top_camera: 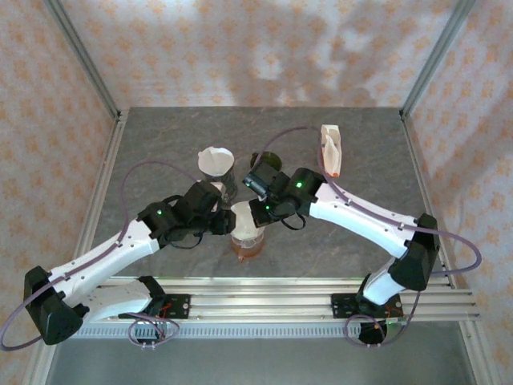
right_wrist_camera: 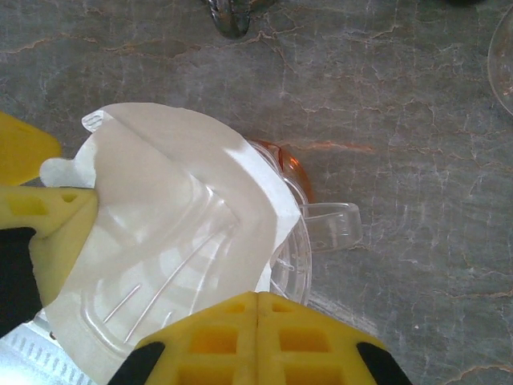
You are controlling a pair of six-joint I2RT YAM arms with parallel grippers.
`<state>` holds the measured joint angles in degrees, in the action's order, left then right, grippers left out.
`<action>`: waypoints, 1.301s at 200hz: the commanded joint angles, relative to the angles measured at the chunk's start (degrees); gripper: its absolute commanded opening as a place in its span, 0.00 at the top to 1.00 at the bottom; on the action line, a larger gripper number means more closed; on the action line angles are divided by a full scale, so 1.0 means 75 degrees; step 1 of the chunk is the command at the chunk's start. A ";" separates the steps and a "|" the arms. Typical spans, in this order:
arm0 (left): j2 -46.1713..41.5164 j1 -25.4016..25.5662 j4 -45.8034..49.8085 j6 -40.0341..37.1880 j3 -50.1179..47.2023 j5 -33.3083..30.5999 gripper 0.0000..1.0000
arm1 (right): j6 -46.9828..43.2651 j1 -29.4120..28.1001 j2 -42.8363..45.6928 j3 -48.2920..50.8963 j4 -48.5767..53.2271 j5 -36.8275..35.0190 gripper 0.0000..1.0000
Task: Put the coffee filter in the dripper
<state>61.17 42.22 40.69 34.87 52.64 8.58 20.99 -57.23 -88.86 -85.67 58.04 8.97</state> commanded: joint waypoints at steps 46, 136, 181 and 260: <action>-0.0017 -0.0039 -0.0194 0.0096 -0.0178 -0.0022 0.57 | 0.0008 -0.0050 -0.0184 0.0290 0.0072 -0.0267 0.99; -0.0069 -0.0039 -0.0240 0.0140 -0.0229 -0.0006 0.57 | 0.0136 -0.0043 0.0114 -0.0151 0.0231 -0.0873 0.42; -0.0087 -0.0039 -0.0270 0.0155 -0.0260 0.0017 0.57 | 0.0183 -0.0052 0.0093 0.0065 -0.0027 -0.0838 0.36; -0.0116 -0.0038 -0.0322 0.0178 -0.0361 0.0037 0.59 | 0.0239 -0.0044 0.0000 0.0371 0.0202 -0.1120 0.51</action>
<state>61.10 42.22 38.76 35.99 50.92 8.80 22.24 -57.34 -89.08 -83.44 58.15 4.10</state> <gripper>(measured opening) 0.411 0.500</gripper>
